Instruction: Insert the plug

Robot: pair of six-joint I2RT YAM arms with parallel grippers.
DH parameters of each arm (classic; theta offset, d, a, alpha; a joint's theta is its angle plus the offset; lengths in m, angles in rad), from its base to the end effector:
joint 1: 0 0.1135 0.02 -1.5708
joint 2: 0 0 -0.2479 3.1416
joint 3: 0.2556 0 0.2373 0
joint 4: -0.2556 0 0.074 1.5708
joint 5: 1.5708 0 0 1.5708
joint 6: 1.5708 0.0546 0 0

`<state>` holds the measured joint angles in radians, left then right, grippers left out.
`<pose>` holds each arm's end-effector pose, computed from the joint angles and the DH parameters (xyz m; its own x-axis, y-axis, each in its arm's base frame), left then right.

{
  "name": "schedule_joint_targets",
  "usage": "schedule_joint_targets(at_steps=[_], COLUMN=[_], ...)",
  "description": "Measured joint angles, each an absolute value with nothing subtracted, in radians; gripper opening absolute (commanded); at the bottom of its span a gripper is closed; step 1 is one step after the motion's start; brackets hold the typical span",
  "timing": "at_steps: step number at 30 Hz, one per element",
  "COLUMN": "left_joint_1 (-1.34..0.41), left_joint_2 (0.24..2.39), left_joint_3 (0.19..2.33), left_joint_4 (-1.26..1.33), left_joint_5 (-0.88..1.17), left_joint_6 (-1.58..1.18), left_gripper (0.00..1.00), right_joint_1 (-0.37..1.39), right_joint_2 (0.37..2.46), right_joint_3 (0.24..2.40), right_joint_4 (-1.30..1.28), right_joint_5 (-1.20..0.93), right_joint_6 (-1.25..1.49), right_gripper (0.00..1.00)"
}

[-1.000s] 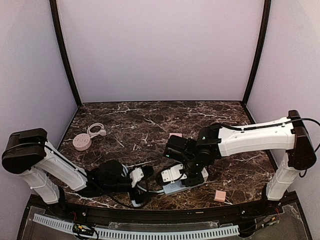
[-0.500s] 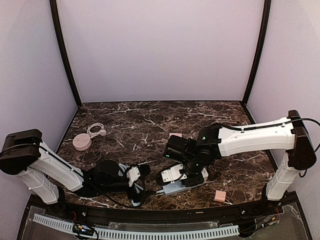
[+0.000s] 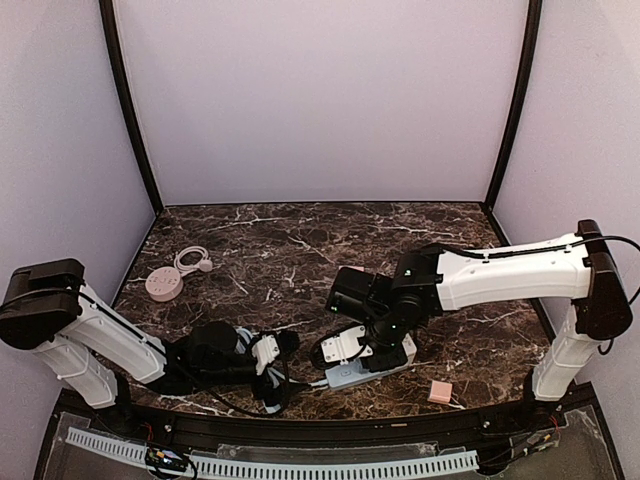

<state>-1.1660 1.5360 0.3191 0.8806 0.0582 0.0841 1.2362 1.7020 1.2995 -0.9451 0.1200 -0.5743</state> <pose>0.1028 -0.2481 0.1243 -0.0506 0.3310 -0.9423 0.9469 0.3160 0.0602 0.1098 0.2959 0.1995 0.2358 -0.9641 -0.1224 -0.9540 -0.2056 -0.2183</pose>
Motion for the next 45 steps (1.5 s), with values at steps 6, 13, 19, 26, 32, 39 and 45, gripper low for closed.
schedule_joint_targets(at_steps=[6,13,19,26,32,39,45], left_joint_1=[-1.166,-1.166,-1.166,-1.166,-1.166,-1.166,-1.166], left_joint_2=[1.523,1.516,1.509,1.502,1.495,1.491,1.491], left_joint_3=[0.316,0.303,0.298,0.295,0.291,0.289,0.287], left_joint_4=[0.881,0.888,0.889,0.893,0.893,0.897,0.897], left_joint_5=[0.058,0.051,0.041,0.034,0.027,0.023,0.02], left_joint_6=[0.084,0.086,0.086,0.086,0.086,0.086,0.086], left_gripper=[0.9,0.99,0.99,0.99,0.99,0.99,0.99], right_joint_1=[1.236,1.236,1.236,1.236,1.236,1.236,1.236], right_joint_2=[1.702,1.702,1.702,1.702,1.702,1.702,1.703], right_joint_3=[1.306,1.306,1.306,1.306,1.301,1.279,1.26], right_joint_4=[-0.945,-0.944,-0.943,-0.942,-0.942,-0.922,-0.891], right_joint_5=[0.1,0.083,0.072,0.069,0.072,0.083,0.096], right_joint_6=[-0.574,-0.574,-0.574,-0.571,-0.57,-0.567,-0.569], right_gripper=[0.0,0.0,0.0,0.0,0.0,0.0,0.0])
